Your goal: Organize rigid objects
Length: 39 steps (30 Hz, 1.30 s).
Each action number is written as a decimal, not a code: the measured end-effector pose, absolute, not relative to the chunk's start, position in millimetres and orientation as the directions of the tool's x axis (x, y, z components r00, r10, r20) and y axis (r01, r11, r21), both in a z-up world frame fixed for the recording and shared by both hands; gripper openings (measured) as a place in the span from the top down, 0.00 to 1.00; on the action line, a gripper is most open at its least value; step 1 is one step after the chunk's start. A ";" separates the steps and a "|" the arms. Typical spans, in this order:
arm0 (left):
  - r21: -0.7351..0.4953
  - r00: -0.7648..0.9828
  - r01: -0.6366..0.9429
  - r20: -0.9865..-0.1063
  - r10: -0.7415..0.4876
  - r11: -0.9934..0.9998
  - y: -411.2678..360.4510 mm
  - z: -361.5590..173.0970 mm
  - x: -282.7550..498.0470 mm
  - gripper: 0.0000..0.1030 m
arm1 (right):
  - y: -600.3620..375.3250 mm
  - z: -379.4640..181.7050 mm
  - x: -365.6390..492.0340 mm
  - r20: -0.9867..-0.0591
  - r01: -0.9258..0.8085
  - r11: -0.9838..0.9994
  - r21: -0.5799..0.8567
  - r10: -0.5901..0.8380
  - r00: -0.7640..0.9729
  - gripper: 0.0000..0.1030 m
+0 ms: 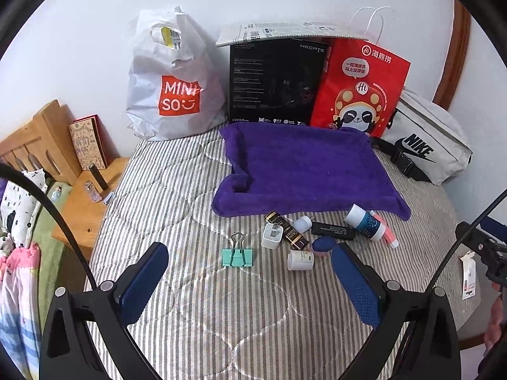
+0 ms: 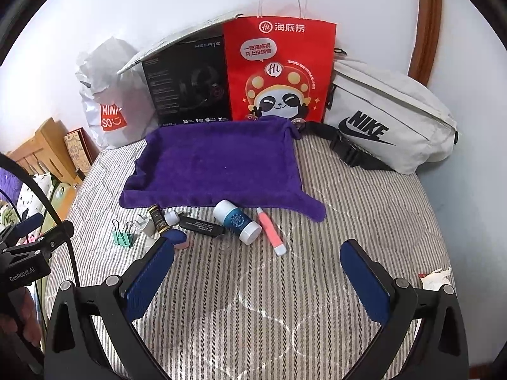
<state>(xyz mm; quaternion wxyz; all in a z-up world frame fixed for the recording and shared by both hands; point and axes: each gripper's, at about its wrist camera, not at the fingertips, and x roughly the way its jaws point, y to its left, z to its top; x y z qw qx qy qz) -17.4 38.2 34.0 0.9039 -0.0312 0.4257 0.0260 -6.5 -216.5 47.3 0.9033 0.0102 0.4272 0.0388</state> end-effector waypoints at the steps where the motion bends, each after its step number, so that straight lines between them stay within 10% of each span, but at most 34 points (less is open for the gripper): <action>1: -0.035 0.635 -0.073 -0.772 0.019 0.997 38.0 33.9 -17.5 0.00 | -217.5 47.4 -6.5 -0.771 -0.059 0.997 0.052 0.078 0.632 0.00; 39: -0.024 0.609 -0.060 -0.793 0.018 0.998 33.4 24.9 -13.4 0.00 | -226.7 41.1 -4.2 -0.784 -0.036 0.999 0.033 0.048 0.619 0.00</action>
